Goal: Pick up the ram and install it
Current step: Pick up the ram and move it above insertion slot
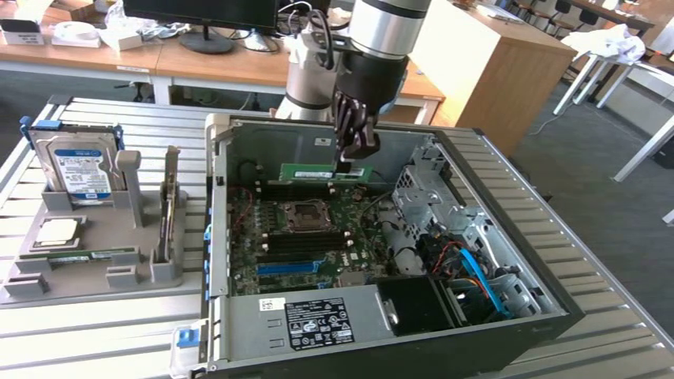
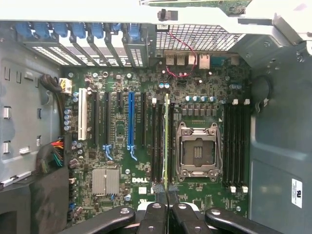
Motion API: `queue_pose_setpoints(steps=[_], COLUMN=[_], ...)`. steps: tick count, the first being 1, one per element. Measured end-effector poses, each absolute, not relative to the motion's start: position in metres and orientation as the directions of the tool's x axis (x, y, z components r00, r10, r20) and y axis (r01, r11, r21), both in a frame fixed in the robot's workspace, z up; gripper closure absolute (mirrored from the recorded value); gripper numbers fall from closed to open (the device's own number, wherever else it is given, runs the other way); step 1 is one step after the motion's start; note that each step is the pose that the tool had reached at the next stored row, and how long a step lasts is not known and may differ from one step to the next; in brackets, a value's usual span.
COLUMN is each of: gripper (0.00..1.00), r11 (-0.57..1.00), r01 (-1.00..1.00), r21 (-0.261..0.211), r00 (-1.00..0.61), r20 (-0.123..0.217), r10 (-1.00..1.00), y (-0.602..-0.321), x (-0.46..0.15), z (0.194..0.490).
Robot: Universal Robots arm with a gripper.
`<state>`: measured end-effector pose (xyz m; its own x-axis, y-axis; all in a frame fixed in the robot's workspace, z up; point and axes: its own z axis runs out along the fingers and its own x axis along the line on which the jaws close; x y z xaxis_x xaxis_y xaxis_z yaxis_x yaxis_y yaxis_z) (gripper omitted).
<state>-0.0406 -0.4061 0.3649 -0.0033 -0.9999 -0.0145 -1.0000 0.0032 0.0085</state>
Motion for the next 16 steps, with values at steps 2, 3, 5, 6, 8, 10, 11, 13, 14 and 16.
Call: queue_pose_setpoints(steps=[2,3,5,6,8,10,11,13,14,16], gripper=[0.88,0.88,0.88,0.88,0.88,0.88,0.88,0.88,0.88,0.88], r11=[0.003,0.003,0.003,0.003,0.003,0.003,0.003,0.003,0.003,0.003], r01=[-1.0,-1.0,-1.0,-1.0,-1.0,-1.0,-1.0,-1.0,-1.0,-1.0], r21=[0.008,0.008,0.008,0.008,0.008,0.008,0.008,0.009,0.009,0.008], r00=[-0.003,-0.003,-0.003,-0.003,-0.003,-0.003,-0.003,-0.003,-0.003,-0.003], r20=[-0.015,-0.014,-0.015,-0.015,-0.014,-0.015,-0.014,-0.014,-0.014,-0.015], r10=[-1.0,-1.0,-1.0,-1.0,-1.0,-1.0,-1.0,-1.0,-1.0,-1.0], y=[-0.4061,-0.4061,-0.4061,-0.4061,-0.4061,-0.4061,-0.4061,-0.4061,-0.4061,-0.4061], x=[-0.0406,-0.0407,-0.0406,-0.0407,-0.0406,-0.0406,-0.0406,-0.0407,-0.0407,-0.0406], z=[0.3641,0.3637,0.3627,0.3623,0.3614,0.3606,0.3603,0.3602,0.3602,0.3601])
